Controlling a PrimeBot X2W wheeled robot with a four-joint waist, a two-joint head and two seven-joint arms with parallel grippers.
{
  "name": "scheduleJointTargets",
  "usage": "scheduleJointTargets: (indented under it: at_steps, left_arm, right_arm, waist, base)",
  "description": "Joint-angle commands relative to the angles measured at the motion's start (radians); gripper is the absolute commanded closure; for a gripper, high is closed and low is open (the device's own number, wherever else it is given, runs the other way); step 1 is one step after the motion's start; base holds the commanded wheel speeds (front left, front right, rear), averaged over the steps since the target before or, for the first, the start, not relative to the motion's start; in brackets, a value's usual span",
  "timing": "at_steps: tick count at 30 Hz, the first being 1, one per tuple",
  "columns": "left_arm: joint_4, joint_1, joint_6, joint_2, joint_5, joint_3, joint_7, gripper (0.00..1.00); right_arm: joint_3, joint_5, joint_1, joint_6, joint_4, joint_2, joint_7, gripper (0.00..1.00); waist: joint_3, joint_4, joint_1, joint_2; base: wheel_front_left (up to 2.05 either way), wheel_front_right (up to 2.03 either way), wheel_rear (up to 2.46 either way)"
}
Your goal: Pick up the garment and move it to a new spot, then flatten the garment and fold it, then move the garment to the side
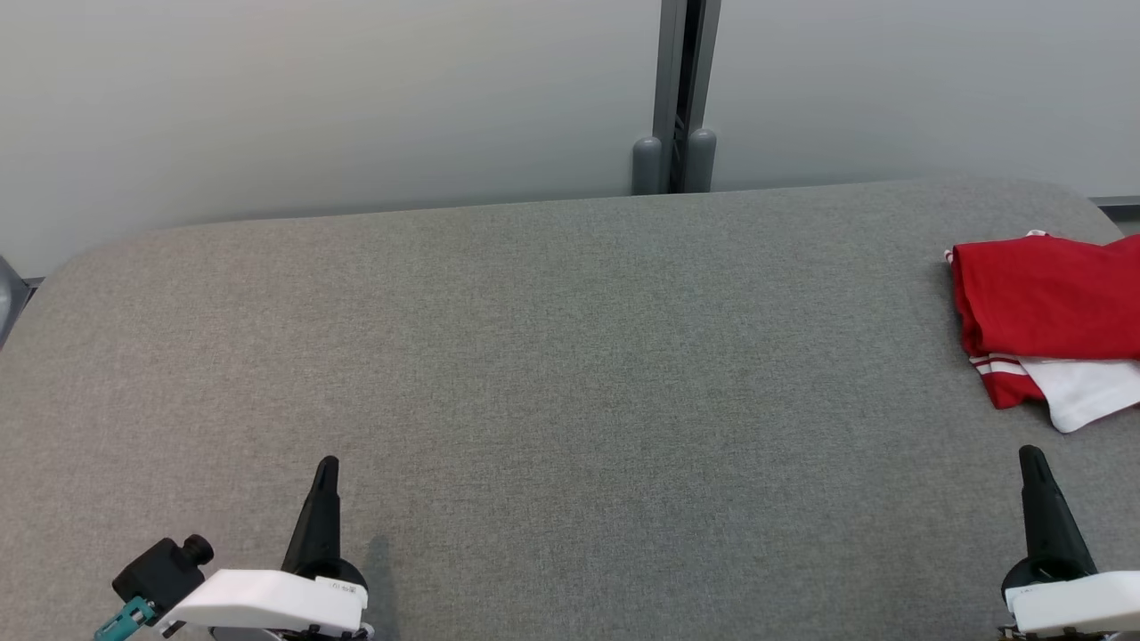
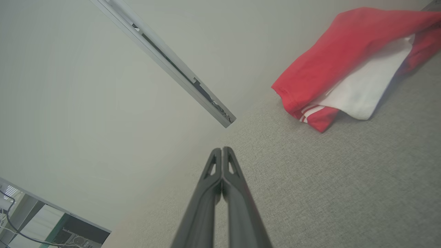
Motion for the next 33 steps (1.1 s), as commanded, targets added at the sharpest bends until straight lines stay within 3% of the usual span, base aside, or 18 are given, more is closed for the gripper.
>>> scheduleJointTargets:
  at_steps: [1,33]
  left_arm:
    - [-0.009,-0.034,-0.01,0.005,-0.028,0.002,0.007,1.0]
    - [0.012,-0.087,-0.044,0.008,-0.323,0.003,0.084,1.0]
  right_arm:
    - [-0.011,0.038,-0.001,0.0,-0.017,-0.005,0.009,1.0]
    - [-0.084,0.405,0.03,0.0,-0.044,0.003,0.104,1.0]
  waist:
    - [0.0,0.0,0.0,0.0]
    - [-0.007,-0.009,0.0,0.0]
  base:
    - [0.0,0.0,0.0]
    - [0.0,0.0,0.0]
